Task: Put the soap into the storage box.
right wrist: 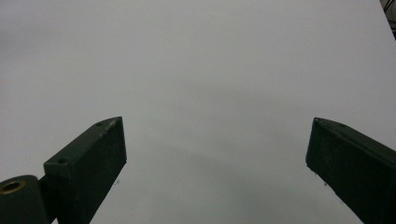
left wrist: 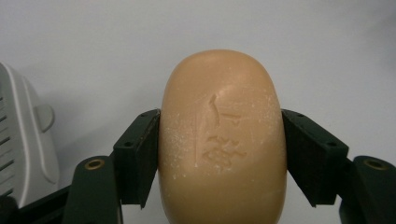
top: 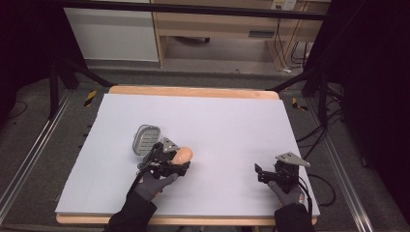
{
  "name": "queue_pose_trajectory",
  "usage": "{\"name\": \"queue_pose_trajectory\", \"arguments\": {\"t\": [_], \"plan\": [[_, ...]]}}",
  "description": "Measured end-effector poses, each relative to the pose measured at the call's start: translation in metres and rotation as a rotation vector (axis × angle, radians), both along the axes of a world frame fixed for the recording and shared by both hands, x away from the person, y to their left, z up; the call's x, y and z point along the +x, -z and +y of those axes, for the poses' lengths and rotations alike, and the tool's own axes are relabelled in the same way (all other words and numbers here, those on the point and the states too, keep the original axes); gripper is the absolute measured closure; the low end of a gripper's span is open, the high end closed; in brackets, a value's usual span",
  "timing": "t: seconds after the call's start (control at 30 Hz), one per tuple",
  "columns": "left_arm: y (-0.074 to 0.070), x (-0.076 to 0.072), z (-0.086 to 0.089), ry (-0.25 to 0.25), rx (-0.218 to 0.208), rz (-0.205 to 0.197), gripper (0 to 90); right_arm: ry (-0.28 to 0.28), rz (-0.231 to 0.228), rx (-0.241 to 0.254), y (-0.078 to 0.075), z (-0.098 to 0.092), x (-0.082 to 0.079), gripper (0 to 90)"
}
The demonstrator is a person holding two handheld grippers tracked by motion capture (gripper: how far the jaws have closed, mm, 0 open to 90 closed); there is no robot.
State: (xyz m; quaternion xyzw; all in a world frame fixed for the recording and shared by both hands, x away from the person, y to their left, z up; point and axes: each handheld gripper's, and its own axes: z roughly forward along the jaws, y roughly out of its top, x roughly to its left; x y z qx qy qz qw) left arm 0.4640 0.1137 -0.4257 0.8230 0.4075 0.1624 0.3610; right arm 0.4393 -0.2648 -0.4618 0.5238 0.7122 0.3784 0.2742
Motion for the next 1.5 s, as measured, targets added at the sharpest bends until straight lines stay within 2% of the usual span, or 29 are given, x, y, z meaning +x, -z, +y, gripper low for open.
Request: {"name": "queue_pose_trajectory", "arguments": {"t": [0.27,0.73,1.1,1.5], "plan": [[-0.007,0.000,0.016,-0.033,-0.032,-0.009,31.9,-0.004,0.003,-0.003,0.001,0.000,0.000,5.3],[-0.013,0.004,0.033,-0.072,-0.049,-0.022,32.0,-0.003,0.001,-0.003,0.000,0.000,0.000,5.3],[-0.023,0.008,0.042,-0.098,-0.069,-0.041,32.0,-0.003,0.000,-0.005,0.000,0.000,0.000,5.3],[-0.025,0.014,0.050,-0.127,-0.082,-0.051,32.0,-0.003,0.006,0.001,0.000,0.001,0.000,5.3]]}}
